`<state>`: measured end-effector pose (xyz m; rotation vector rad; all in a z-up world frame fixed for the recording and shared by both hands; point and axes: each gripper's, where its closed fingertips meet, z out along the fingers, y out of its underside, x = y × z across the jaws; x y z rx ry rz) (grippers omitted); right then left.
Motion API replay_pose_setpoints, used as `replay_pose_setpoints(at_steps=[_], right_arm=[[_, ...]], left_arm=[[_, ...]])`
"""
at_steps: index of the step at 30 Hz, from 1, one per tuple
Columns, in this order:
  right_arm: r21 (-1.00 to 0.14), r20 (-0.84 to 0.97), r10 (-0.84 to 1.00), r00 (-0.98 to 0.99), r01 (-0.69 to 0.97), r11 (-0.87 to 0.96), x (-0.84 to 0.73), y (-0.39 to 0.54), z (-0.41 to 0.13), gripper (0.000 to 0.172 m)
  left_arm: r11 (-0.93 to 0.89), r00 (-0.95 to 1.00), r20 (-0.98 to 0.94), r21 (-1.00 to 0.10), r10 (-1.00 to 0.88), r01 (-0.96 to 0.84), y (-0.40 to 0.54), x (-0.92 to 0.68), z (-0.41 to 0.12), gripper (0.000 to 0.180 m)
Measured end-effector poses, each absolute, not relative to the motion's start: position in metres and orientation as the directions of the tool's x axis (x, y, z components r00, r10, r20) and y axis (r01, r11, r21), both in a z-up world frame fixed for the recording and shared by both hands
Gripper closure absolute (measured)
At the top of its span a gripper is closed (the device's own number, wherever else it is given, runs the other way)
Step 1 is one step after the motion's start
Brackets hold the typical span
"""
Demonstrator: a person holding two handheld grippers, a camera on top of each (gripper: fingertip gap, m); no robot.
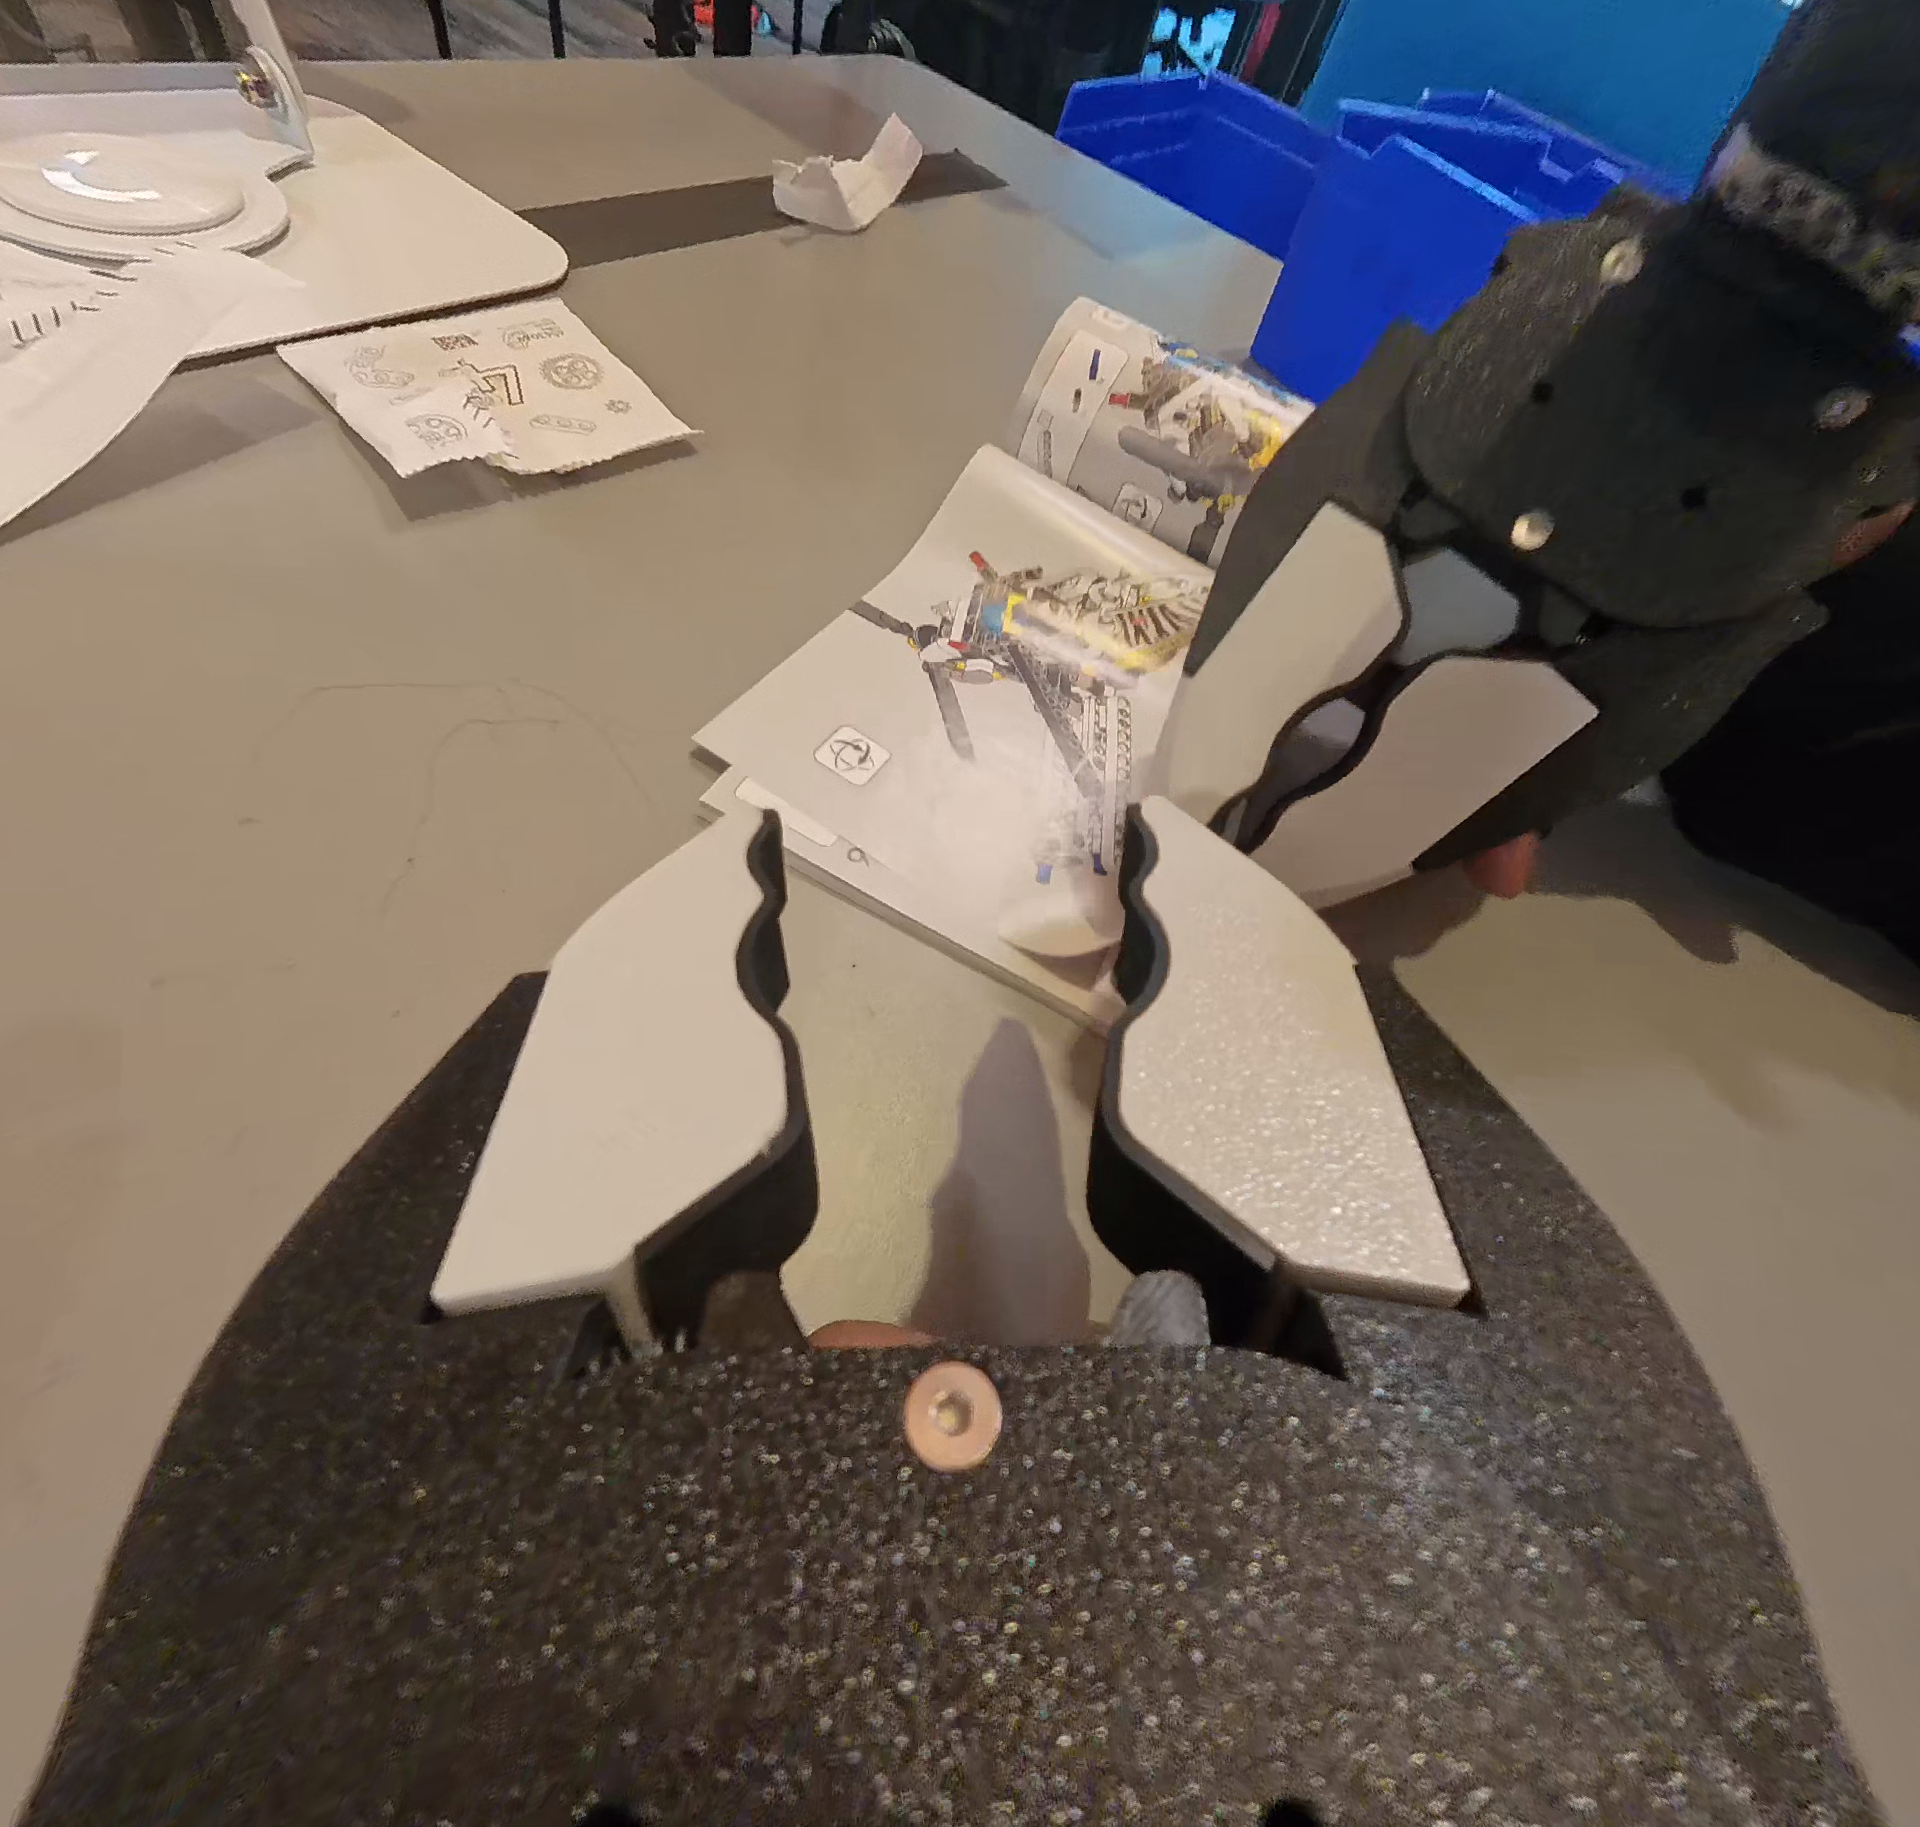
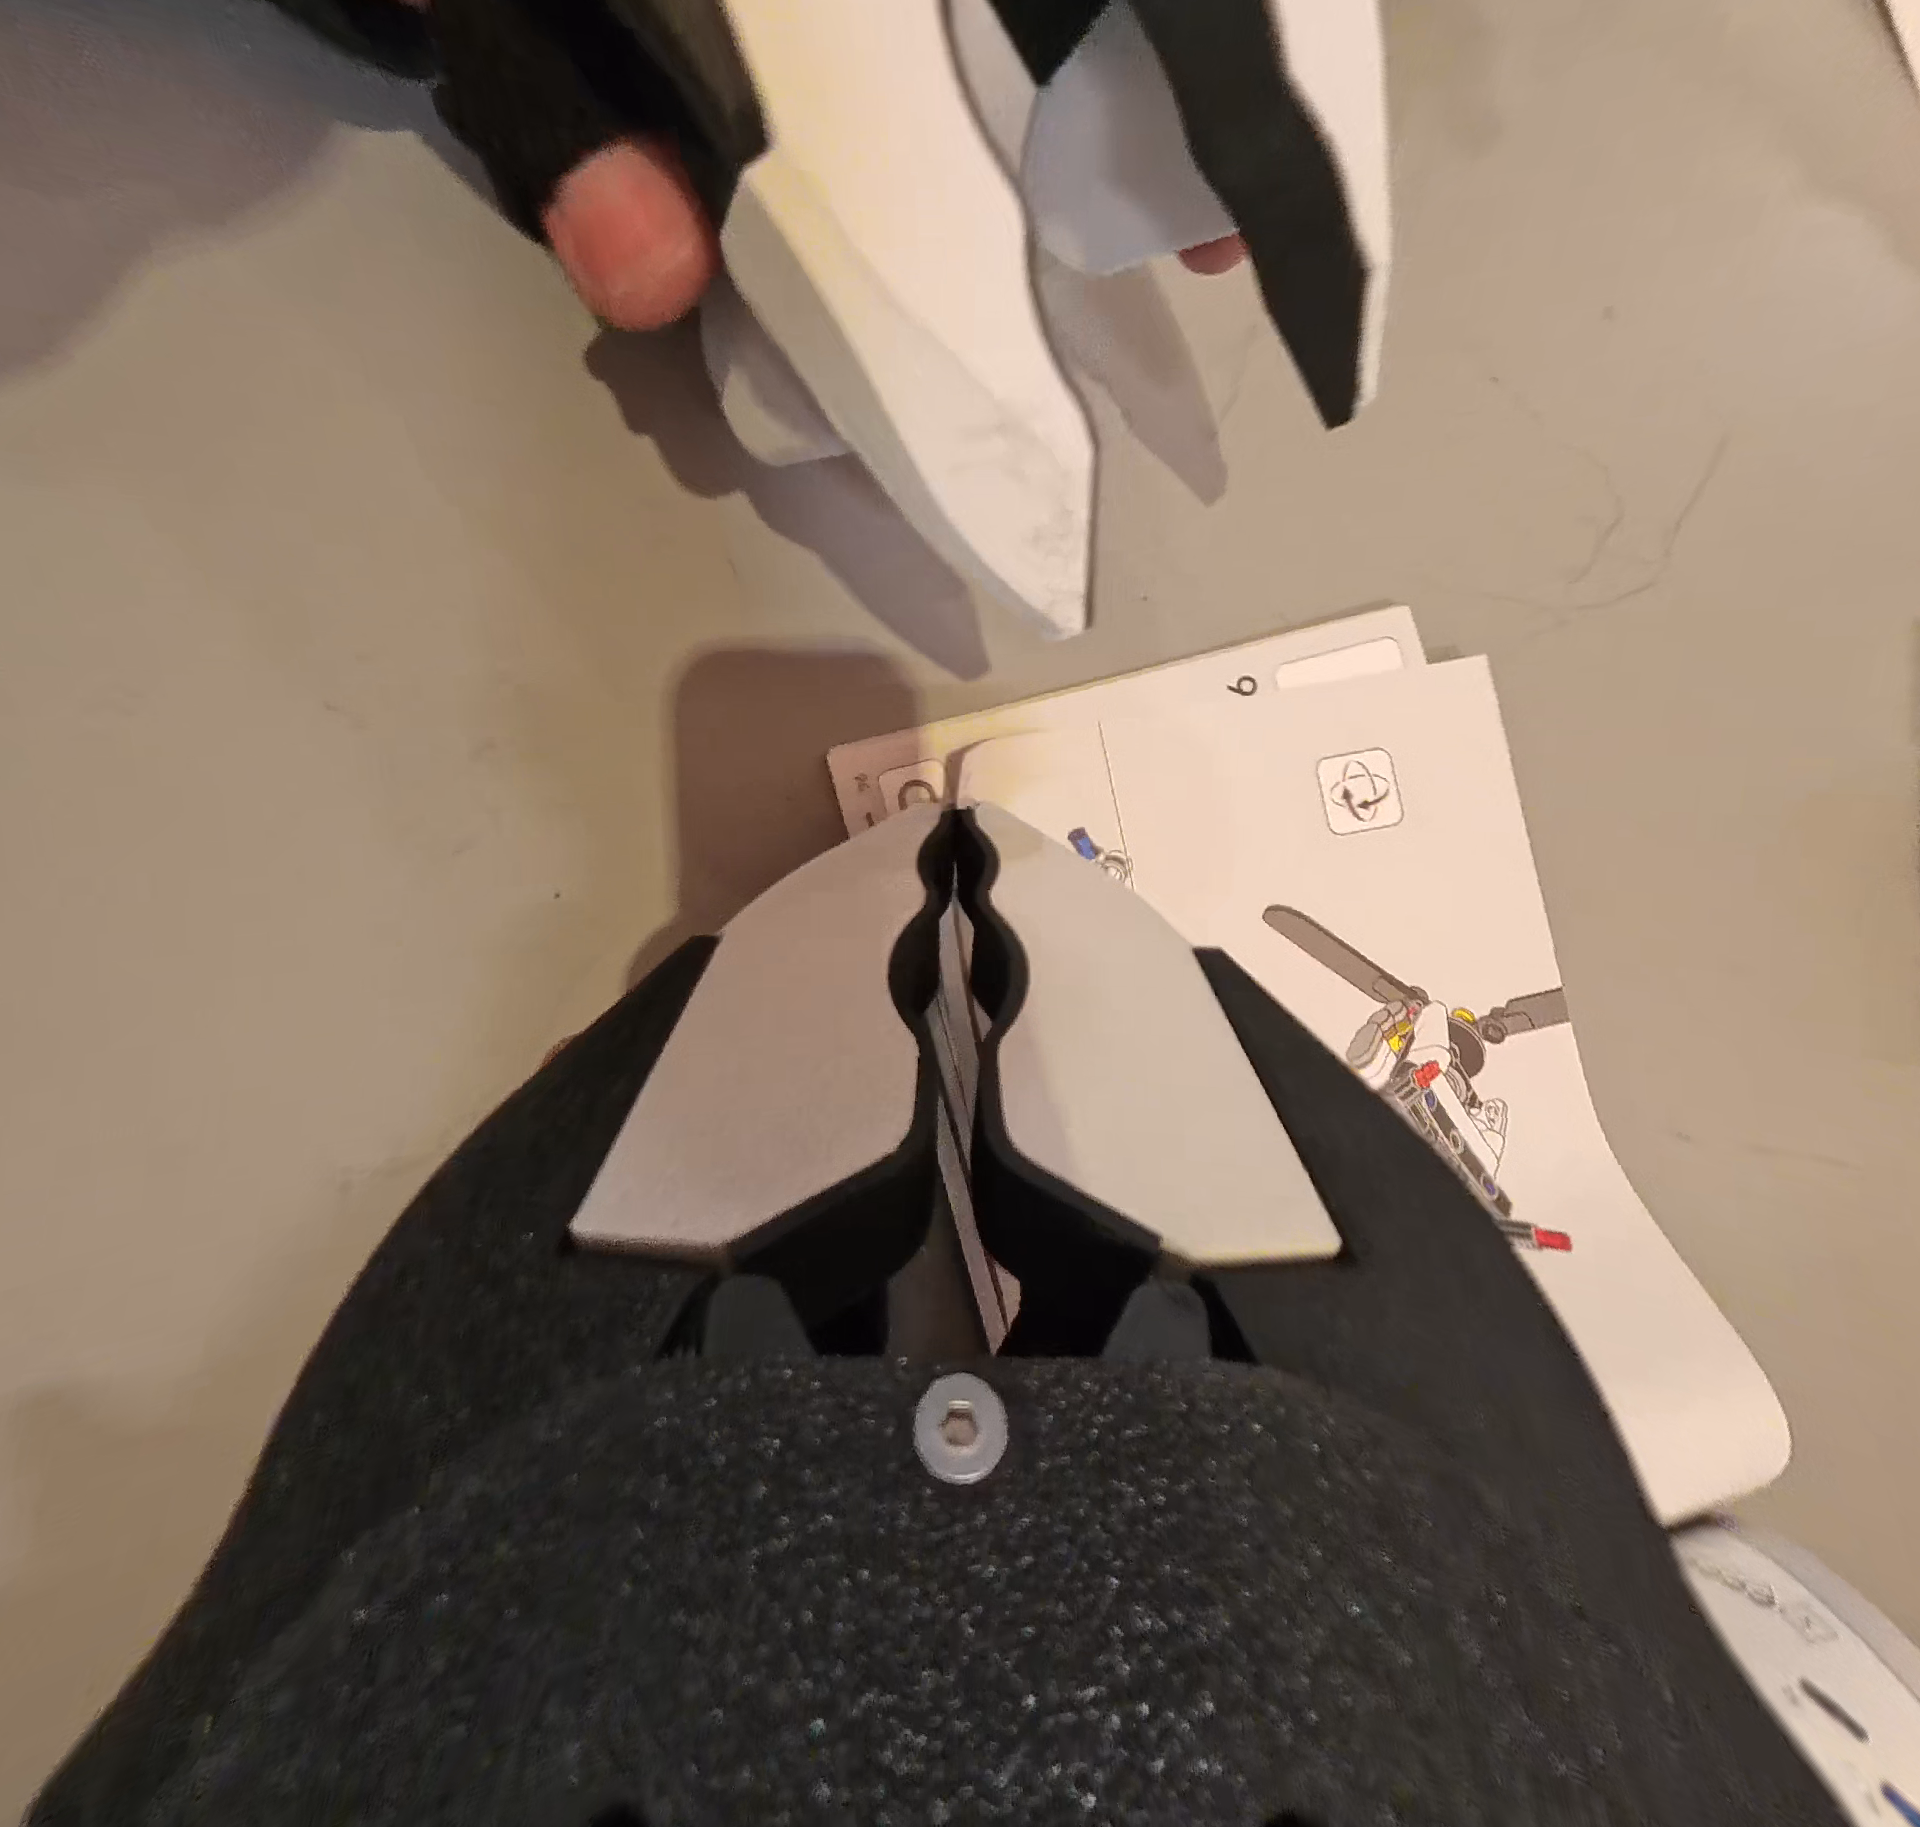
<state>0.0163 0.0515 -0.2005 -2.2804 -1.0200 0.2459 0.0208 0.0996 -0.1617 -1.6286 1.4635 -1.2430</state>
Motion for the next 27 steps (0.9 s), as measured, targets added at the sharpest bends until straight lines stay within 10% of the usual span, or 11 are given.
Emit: replay_pose_setpoints(at_steps=[18, 27], right_arm=[[-0.660, 0.075, 0.667, 0.741, 0.538, -0.524, 0.027, 0.047, -0.191, 0.172], [-0.673, 0.087, 0.682, 0.727, 0.547, -0.498, 0.026, 0.042, -0.189, 0.172]], left_arm=[[0.618, -0.367, -0.512, -0.732, -0.776, -0.286, 0.072, 0.032, -0.184, 0.131], [0.748, -0.456, -0.616, -0.633, -0.642, -0.197, 0.055, 0.035, -0.185, 0.160]])
